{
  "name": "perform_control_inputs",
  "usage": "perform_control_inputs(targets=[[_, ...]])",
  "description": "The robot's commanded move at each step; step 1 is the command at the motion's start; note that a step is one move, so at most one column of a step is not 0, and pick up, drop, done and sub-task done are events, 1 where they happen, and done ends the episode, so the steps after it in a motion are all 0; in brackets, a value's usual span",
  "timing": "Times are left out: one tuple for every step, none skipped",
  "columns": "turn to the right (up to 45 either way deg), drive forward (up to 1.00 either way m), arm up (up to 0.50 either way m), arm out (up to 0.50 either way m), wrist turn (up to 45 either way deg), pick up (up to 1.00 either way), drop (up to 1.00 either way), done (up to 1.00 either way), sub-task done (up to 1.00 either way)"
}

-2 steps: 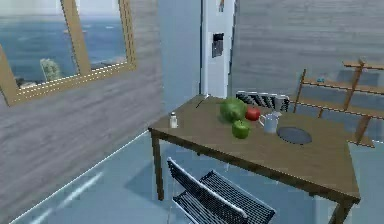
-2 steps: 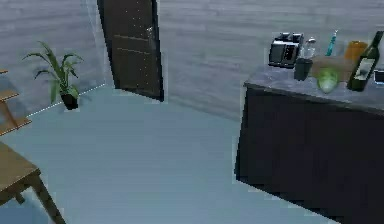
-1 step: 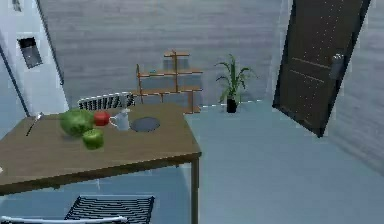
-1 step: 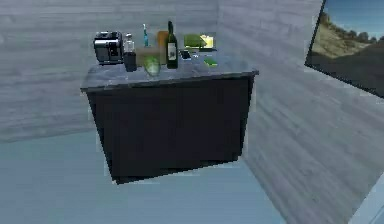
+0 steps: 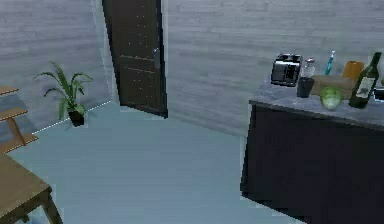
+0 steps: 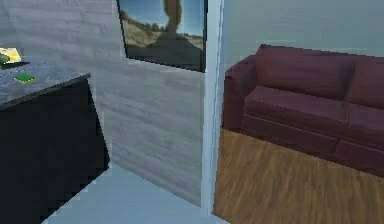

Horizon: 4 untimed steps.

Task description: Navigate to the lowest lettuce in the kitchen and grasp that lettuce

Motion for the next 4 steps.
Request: perform_control_inputs(targets=[[3.0, 0.0, 0.0, 0.0, 0.0, 0.0, 0.0, 0.0, 0.0], [33.0, 0.0, 0.0, 0.0, 0.0, 0.0, 0.0, 0.0, 0.0], [0.0, 0.1, 0.0, 0.0, 0.0, 0.0, 0.0, 0.0, 0.0], [-42.0, 0.0, 0.0, 0.0, 0.0, 0.0, 0.0, 0.0, 0.0]])
